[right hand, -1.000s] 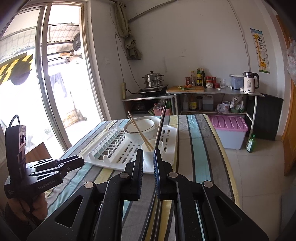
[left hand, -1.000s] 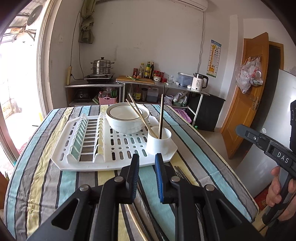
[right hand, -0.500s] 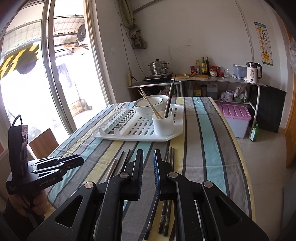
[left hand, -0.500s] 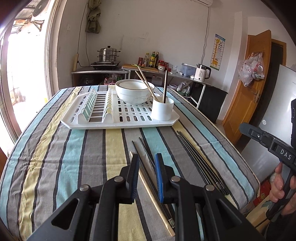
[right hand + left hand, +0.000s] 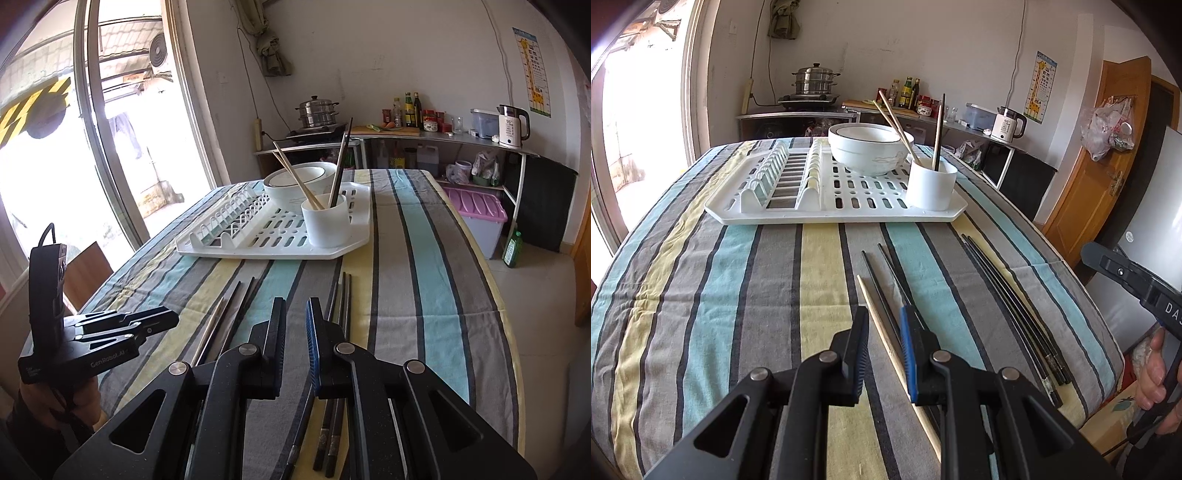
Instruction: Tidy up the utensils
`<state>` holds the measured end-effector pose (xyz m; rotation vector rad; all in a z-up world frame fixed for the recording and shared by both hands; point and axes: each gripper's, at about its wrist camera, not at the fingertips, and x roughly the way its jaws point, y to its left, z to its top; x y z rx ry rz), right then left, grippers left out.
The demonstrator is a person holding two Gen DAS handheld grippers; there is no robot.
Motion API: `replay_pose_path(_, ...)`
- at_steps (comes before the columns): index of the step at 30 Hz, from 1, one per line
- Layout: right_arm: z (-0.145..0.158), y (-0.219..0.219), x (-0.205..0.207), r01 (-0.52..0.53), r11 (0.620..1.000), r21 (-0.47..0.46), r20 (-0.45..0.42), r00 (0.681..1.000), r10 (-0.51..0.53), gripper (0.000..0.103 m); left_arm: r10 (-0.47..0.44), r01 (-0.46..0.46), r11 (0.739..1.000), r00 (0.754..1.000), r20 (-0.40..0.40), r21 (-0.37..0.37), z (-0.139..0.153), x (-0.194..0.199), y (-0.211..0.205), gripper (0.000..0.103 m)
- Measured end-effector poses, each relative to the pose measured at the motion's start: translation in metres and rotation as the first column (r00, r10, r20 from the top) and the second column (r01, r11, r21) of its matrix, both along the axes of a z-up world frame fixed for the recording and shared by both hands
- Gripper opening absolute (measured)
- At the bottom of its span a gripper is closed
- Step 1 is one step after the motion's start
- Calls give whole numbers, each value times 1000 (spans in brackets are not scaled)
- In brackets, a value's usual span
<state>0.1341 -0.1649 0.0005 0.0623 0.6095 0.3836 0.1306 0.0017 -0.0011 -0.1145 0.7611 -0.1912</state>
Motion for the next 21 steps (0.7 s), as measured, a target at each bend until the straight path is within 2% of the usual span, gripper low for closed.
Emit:
replay_pose_path(10,-29,13,40,-24,997,-78,-103,995,16,11,28,-29,1000,996,-90,-3,-25,32,0,18)
replay_pose_path(21,-58,24,77,-49,989,-141,-202,979,19,12,43,-44,999,990,-134,-6,-36,49,3,18)
